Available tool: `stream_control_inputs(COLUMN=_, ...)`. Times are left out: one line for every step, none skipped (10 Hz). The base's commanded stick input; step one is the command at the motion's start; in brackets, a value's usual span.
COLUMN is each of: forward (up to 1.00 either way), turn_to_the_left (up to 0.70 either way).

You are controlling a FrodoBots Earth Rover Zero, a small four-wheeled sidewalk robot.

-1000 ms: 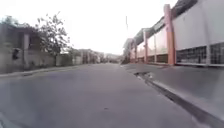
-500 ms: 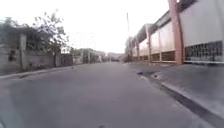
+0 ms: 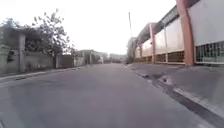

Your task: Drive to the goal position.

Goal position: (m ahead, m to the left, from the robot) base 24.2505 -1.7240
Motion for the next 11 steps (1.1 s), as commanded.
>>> stream_control_inputs(forward=1.0, turn_to_the_left=0.0)
stream_control_inputs(forward=1.0, turn_to_the_left=0.0)
stream_control_inputs(forward=1.0, turn_to_the_left=0.0)
stream_control_inputs(forward=1.0, turn_to_the_left=0.0)
stream_control_inputs(forward=1.0, turn_to_the_left=0.0)
stream_control_inputs(forward=1.0, turn_to_the_left=0.0)
stream_control_inputs(forward=1.0, turn_to_the_left=0.0)
stream_control_inputs(forward=1.0, turn_to_the_left=0.0)
stream_control_inputs(forward=1.0, turn_to_the_left=0.0)
stream_control_inputs(forward=1.0, turn_to_the_left=0.0)
stream_control_inputs(forward=1.0, turn_to_the_left=0.0)
